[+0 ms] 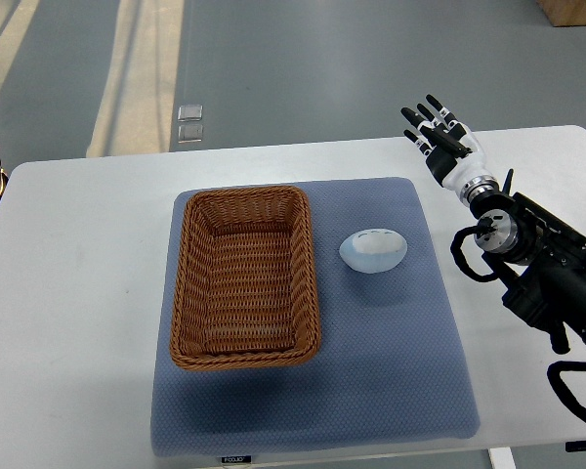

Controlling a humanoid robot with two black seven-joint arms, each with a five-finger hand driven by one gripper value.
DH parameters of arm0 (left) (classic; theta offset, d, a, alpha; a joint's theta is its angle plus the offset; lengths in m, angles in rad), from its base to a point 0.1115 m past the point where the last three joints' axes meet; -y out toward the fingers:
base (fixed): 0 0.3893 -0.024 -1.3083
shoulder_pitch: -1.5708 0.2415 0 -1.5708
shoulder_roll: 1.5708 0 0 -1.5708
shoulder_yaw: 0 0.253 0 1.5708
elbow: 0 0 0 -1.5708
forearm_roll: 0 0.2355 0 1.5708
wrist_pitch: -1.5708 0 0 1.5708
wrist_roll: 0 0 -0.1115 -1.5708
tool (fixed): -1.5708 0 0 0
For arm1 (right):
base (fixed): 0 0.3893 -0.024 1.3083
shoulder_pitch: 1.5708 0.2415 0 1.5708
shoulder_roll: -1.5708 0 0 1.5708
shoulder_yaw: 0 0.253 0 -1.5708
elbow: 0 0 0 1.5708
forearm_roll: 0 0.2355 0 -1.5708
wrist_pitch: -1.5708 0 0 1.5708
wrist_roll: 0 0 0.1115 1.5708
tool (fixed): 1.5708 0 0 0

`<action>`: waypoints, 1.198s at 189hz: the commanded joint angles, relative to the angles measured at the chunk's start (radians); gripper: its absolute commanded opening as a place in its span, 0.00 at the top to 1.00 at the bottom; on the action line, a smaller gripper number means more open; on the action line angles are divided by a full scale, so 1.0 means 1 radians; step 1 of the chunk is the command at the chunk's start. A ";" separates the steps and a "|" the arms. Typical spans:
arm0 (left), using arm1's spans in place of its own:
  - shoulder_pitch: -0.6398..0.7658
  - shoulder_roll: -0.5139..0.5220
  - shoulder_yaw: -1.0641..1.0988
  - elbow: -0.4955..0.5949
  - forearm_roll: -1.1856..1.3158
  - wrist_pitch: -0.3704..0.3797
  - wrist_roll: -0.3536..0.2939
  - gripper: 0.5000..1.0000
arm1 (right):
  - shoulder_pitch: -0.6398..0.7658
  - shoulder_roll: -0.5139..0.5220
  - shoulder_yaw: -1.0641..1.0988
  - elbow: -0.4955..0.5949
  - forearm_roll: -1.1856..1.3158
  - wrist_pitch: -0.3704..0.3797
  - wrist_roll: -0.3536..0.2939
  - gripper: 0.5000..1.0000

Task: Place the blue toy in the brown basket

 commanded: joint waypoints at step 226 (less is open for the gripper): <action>0.010 0.000 -0.003 0.014 0.000 0.009 0.000 0.00 | -0.001 -0.014 0.001 0.015 0.000 -0.006 0.002 0.18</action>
